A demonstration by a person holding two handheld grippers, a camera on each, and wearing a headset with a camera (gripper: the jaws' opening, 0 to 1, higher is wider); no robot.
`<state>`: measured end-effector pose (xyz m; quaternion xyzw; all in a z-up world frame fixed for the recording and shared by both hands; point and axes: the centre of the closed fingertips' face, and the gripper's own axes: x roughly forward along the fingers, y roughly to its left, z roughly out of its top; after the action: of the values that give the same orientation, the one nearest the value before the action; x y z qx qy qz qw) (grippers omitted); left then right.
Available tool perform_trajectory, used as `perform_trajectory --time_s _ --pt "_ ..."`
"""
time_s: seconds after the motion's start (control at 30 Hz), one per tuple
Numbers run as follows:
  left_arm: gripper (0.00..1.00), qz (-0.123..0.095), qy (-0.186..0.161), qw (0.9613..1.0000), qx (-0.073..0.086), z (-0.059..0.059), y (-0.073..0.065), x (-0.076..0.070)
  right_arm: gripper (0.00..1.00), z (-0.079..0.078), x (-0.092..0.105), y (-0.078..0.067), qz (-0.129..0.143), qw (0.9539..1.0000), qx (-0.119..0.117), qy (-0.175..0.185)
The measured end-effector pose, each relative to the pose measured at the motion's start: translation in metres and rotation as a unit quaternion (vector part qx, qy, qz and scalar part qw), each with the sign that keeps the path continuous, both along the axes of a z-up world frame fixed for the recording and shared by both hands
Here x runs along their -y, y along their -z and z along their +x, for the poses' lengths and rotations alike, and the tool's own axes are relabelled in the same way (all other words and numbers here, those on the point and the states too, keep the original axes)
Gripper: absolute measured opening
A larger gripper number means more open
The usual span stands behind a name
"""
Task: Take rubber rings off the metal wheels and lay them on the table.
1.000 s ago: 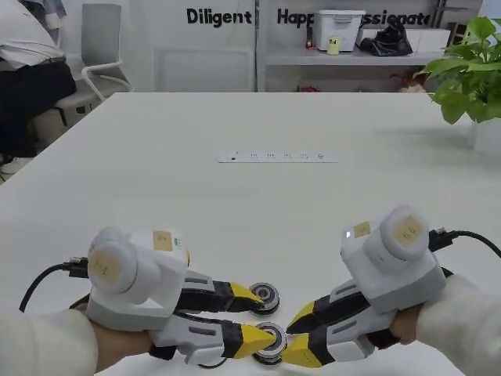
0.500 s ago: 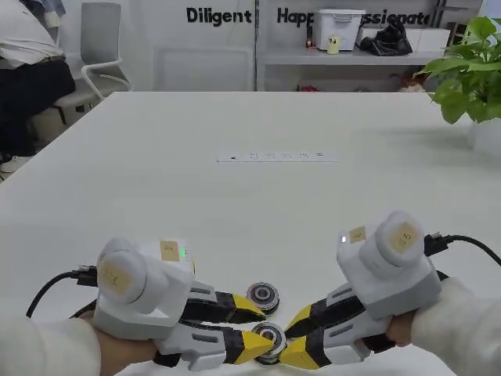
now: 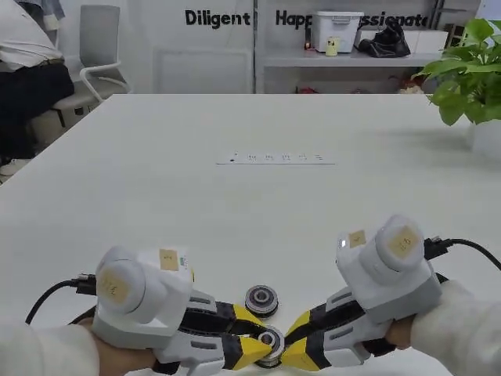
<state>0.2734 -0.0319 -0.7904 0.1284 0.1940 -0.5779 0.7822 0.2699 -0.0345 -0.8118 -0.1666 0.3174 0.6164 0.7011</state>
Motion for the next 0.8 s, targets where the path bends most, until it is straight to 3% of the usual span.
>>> perform_trajectory --time_s 0.13,0.33,0.8 --pt "0.14 -0.004 -0.001 1.0000 -0.002 0.0005 0.0003 -0.0004 0.02 0.0026 0.0012 -0.0009 0.001 1.0000 0.006 0.004" --pt "0.14 -0.006 0.000 1.0000 -0.001 0.0012 -0.0002 -0.0001 0.01 0.0038 0.0013 -0.0002 -0.002 1.0000 0.002 0.009" --pt "0.14 -0.004 0.003 1.0000 0.007 0.0014 -0.0005 -0.0004 0.00 0.0071 0.0047 -0.0028 0.010 0.9965 -0.057 0.061"
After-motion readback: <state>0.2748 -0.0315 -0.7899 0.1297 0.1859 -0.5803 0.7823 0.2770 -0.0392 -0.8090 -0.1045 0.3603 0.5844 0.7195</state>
